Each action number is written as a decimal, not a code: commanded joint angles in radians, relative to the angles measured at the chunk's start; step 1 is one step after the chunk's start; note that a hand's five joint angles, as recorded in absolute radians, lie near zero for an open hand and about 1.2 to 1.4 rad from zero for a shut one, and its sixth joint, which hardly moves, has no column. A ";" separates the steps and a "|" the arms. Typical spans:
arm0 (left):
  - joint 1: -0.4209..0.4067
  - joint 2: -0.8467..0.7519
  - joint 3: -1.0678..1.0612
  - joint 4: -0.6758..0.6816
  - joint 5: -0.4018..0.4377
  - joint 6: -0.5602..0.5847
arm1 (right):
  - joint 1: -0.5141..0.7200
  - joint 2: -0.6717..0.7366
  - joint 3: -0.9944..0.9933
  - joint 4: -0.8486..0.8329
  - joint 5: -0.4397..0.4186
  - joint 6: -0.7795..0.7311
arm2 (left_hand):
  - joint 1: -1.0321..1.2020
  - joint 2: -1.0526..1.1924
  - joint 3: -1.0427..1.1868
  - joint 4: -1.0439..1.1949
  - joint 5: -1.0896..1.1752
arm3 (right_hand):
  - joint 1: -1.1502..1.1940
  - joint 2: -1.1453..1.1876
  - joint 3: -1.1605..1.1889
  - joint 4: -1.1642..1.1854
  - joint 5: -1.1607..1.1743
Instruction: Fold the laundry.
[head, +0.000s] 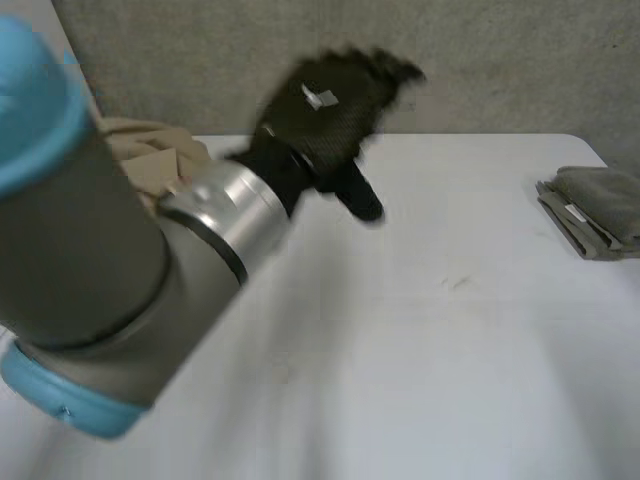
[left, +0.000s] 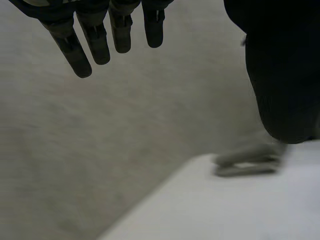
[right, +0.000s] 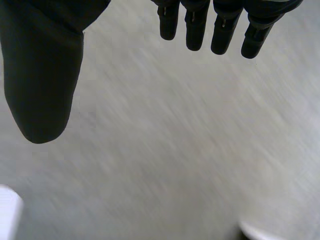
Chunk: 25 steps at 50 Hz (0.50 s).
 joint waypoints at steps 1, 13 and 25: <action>0.243 0.006 0.027 0.077 -0.140 0.110 | 0.154 -0.206 0.358 -0.255 -0.389 0.000 | 0.001 -0.013 -0.019 -0.011 -0.033 | -0.061 -0.049 -0.043 -0.034 -0.051; 0.620 -0.405 0.168 0.092 0.022 0.504 | 0.333 -0.329 0.740 -0.204 -0.701 -0.190 | -0.005 -0.019 -0.025 -0.017 -0.039 | -0.061 -0.049 -0.043 -0.034 -0.051; 0.660 -0.641 0.352 0.097 0.140 0.564 | 0.358 -0.295 0.765 -0.045 -0.643 -0.336 | 1.207 1.192 1.187 1.195 1.173 | -0.061 -0.049 -0.043 -0.034 -0.051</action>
